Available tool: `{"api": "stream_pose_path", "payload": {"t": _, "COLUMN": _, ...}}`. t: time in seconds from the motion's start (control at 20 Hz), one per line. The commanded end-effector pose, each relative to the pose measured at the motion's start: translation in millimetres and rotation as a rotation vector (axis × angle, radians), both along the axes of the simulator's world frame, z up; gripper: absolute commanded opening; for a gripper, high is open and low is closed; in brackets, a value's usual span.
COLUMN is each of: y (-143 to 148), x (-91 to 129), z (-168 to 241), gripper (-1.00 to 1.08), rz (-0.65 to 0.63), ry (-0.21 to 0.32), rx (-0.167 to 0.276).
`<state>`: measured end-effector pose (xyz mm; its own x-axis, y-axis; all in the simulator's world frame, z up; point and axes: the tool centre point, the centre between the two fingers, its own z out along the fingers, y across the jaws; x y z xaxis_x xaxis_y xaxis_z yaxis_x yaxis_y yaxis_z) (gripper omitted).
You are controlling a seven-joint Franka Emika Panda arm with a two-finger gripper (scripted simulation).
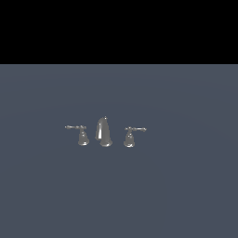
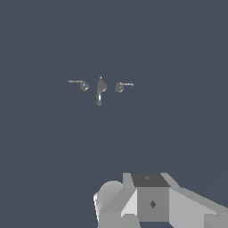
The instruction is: Turn on the faucet by rotating a designated handle.
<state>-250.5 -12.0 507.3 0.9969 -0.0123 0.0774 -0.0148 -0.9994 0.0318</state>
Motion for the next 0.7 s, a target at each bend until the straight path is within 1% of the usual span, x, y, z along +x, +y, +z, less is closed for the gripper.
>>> {"api": "stream_pose_path", "payload": {"t": 0.0, "y": 0.0, "x": 0.0, "z": 0.0, "gripper": -1.0, "rz": 0.0, "ry": 0.0, "rx": 0.0}}
{"api": "stream_pose_path", "payload": {"t": 0.35, "y": 2.6, "x": 4.8, "z": -8.3, "gripper": -1.0, "rz": -0.031, "ry": 0.001, "rx": 0.002}}
{"api": "stream_pose_path", "payload": {"t": 0.65, "y": 8.3, "x": 16.8, "z": -28.6, "gripper": -1.0, "rz": -0.107, "ry": 0.002, "rx": 0.006}}
